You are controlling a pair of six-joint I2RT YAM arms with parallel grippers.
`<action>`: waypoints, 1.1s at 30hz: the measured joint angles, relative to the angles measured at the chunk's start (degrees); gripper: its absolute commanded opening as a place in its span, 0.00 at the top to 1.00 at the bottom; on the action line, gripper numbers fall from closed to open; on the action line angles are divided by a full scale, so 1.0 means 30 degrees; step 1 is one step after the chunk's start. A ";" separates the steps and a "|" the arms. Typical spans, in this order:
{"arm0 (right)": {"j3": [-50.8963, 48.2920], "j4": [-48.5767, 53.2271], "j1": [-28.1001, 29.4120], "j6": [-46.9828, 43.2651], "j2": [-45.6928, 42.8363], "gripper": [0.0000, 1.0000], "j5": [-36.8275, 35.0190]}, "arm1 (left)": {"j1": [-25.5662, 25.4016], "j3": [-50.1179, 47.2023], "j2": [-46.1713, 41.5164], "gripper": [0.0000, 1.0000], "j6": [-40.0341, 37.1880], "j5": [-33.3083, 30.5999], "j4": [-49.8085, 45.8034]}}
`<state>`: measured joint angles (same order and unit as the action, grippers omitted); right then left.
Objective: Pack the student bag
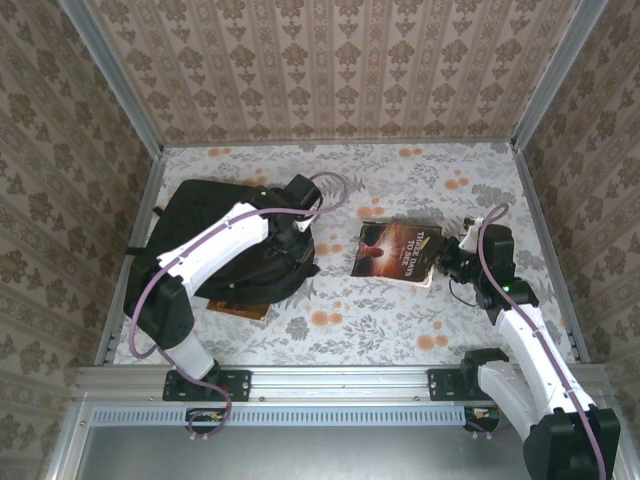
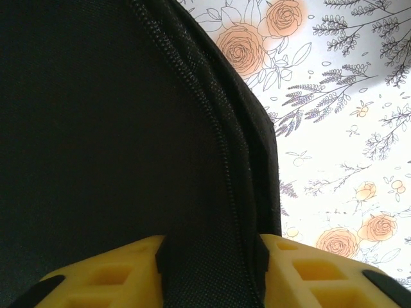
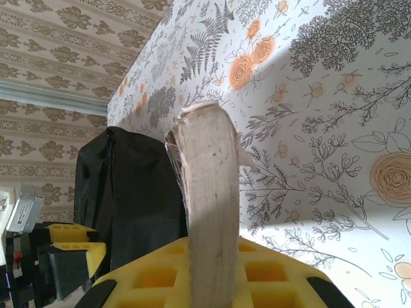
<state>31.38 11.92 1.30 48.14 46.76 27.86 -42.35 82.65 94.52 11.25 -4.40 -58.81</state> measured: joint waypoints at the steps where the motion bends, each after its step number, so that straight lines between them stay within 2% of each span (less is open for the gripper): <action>1: 0.0000 -0.0051 0.0000 0.0007 0.0044 1.00 0.0000 | 0.0000 0.0015 0.0000 0.66 -0.0029 0.0007 -0.0022; 6: 0.0000 -0.0051 -0.0029 0.0058 0.0131 1.00 0.0007 | 0.0000 0.0022 0.0000 0.66 -0.0153 -0.0066 -0.0233; 19: 0.0000 -0.0044 -0.0029 0.0066 0.0291 1.00 0.0299 | -0.0481 0.0386 0.0073 0.45 -0.0321 0.0102 -0.0699; 33: -0.0015 -0.0058 -0.0029 0.0131 0.0291 1.00 0.0357 | -0.0874 0.0393 0.0510 0.47 -0.0321 -0.0976 -0.1115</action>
<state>31.33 11.75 1.21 48.53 47.64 28.93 -44.97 83.83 96.05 10.28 -7.33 -62.15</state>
